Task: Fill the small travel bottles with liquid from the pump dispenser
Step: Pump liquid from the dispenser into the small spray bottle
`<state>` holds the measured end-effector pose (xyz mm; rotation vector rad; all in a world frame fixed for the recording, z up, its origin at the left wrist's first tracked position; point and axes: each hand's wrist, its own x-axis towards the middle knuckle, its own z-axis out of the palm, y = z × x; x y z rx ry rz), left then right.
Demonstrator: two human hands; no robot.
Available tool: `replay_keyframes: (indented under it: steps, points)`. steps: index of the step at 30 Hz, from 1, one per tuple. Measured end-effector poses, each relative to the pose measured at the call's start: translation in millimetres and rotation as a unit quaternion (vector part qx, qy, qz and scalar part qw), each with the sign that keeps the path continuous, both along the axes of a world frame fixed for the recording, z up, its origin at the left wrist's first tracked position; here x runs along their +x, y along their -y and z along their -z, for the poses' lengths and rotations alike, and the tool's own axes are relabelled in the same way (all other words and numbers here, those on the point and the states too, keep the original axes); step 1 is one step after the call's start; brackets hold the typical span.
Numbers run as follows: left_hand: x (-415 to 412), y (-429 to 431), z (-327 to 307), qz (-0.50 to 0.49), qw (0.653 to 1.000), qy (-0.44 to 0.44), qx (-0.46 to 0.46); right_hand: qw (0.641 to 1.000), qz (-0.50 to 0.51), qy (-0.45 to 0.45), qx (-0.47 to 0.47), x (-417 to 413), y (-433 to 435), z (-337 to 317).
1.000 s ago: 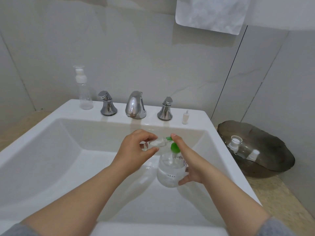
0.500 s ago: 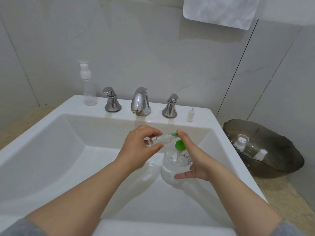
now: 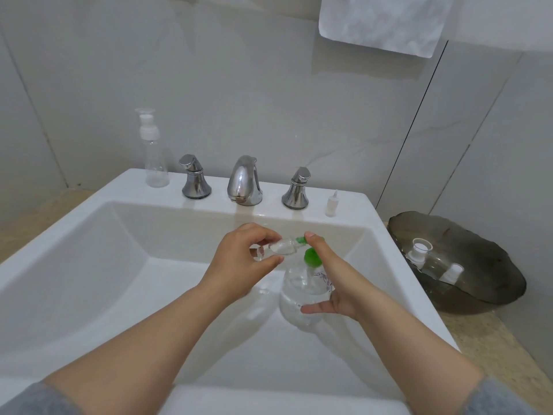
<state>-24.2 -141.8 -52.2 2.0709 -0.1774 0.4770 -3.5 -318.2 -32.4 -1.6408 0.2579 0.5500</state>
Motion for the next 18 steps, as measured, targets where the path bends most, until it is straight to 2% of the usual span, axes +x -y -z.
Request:
replay_keyframes:
  steps: [12, 18]
  points:
    - [-2.0, 0.9, 0.3, 0.003, 1.000, 0.003, 0.022, 1.000, 0.008, 0.003, -0.015, -0.9, -0.9, 2.6]
    - [-2.0, 1.5, -2.4, -0.002, 1.000, 0.004, 0.001, 0.999, -0.018, -0.020, 0.032, 2.2, 3.8, -0.1]
